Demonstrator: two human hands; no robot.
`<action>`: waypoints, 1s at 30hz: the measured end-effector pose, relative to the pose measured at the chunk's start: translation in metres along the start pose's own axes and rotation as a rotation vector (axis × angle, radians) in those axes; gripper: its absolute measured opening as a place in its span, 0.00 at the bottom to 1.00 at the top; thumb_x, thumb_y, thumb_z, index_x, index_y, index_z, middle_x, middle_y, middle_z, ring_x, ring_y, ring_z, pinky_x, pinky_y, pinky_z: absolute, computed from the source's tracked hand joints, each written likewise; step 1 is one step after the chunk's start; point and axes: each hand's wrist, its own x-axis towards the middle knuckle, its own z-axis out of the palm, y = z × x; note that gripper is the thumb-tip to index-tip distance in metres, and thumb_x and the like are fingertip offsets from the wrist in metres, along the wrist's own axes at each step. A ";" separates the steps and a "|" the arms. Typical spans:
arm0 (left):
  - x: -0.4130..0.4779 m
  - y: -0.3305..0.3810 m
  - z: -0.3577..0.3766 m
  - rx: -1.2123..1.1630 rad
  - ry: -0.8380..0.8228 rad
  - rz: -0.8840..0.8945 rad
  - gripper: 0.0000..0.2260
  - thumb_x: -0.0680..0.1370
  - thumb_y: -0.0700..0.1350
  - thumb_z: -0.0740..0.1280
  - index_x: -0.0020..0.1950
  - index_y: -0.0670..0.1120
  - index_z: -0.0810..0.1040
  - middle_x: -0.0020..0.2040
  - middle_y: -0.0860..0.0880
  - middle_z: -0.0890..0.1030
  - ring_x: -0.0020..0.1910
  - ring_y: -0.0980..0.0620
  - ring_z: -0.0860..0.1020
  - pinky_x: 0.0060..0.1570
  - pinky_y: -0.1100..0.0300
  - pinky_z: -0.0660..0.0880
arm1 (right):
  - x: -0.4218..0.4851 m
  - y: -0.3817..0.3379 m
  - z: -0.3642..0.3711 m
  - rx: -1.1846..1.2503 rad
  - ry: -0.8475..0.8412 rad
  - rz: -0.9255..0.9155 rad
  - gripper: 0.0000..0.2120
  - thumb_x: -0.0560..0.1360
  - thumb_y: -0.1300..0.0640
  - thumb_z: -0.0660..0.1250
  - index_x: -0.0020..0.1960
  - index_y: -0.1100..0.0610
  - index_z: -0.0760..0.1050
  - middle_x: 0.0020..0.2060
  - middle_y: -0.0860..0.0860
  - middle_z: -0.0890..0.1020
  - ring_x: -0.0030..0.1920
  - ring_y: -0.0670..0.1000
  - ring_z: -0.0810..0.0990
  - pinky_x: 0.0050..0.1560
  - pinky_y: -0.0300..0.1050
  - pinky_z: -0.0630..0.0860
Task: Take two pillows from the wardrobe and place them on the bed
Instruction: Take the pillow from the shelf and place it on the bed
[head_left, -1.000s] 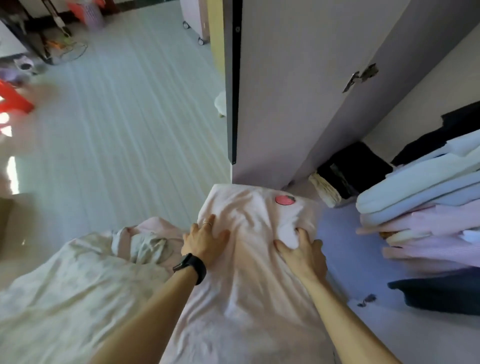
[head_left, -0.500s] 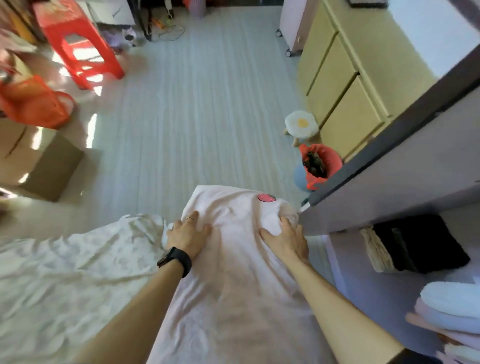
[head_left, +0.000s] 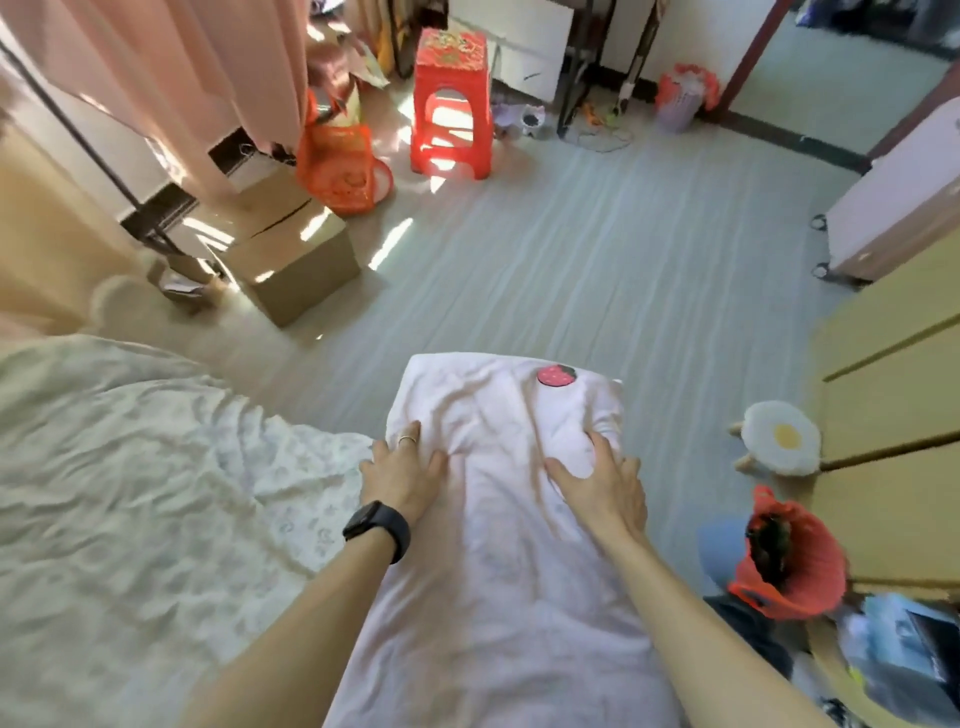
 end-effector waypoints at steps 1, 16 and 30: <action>0.009 0.003 -0.002 -0.014 0.021 -0.033 0.28 0.77 0.61 0.58 0.77 0.59 0.58 0.70 0.41 0.65 0.65 0.34 0.65 0.57 0.47 0.68 | 0.016 -0.010 0.000 -0.014 -0.013 -0.027 0.36 0.67 0.28 0.67 0.71 0.37 0.64 0.58 0.56 0.71 0.56 0.63 0.78 0.49 0.51 0.71; 0.128 0.078 -0.043 -0.440 0.389 -0.577 0.30 0.75 0.65 0.61 0.76 0.60 0.61 0.66 0.42 0.69 0.64 0.38 0.71 0.63 0.49 0.70 | 0.250 -0.235 -0.024 -0.237 -0.295 -0.638 0.36 0.64 0.28 0.63 0.69 0.35 0.61 0.50 0.50 0.67 0.53 0.62 0.78 0.48 0.51 0.71; 0.290 0.016 -0.268 -0.640 0.807 -0.616 0.29 0.75 0.63 0.65 0.75 0.59 0.65 0.67 0.41 0.70 0.66 0.40 0.71 0.66 0.51 0.67 | 0.284 -0.580 0.056 -0.122 -0.266 -1.041 0.35 0.64 0.27 0.65 0.68 0.34 0.62 0.51 0.50 0.66 0.56 0.64 0.78 0.54 0.55 0.75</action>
